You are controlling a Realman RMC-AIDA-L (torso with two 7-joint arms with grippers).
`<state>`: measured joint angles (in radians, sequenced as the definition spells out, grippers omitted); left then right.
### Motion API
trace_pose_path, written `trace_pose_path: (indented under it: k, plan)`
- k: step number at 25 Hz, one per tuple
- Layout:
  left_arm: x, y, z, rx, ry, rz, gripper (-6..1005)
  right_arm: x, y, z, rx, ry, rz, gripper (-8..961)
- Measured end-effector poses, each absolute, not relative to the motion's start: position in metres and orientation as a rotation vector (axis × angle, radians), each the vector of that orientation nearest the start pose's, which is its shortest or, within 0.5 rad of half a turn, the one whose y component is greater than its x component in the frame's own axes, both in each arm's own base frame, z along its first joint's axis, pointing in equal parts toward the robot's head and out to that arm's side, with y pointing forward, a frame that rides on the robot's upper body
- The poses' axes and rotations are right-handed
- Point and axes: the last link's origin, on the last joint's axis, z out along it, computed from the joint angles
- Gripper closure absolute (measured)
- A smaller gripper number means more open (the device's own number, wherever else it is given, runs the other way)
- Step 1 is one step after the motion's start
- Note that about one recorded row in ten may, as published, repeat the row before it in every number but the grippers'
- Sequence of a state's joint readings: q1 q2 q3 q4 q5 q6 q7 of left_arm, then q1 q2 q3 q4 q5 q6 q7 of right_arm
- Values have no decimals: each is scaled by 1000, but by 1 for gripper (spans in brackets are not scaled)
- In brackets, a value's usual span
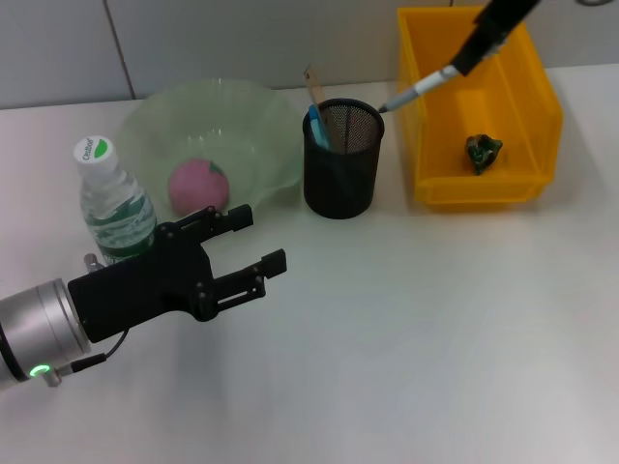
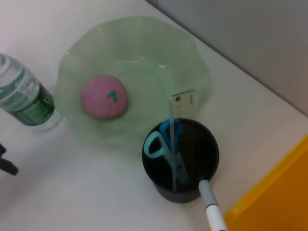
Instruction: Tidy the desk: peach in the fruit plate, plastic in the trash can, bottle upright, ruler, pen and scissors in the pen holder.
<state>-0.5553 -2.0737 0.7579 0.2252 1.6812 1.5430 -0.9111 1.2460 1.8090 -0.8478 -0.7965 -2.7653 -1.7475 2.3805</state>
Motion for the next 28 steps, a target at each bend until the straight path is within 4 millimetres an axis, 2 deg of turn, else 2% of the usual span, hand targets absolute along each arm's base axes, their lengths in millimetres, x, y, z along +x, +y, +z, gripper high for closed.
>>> trace_pose_path:
  k: [5,11,21,28]
  plan:
    - [-253,304,-52,-2603,-449,-1039,248,76,469,88,-2586,808,-522,821]
    - [-254,304,-52,-2597,-454,-1033,248,74,472,67,-2581,773,-576,821]
    - [-257,302,-53,-2589,-470,-1026,248,71,475,38,-2544,726,-626,821]
    - [-259,300,-53,-2585,-479,-1026,248,69,474,26,-2534,715,-639,821]
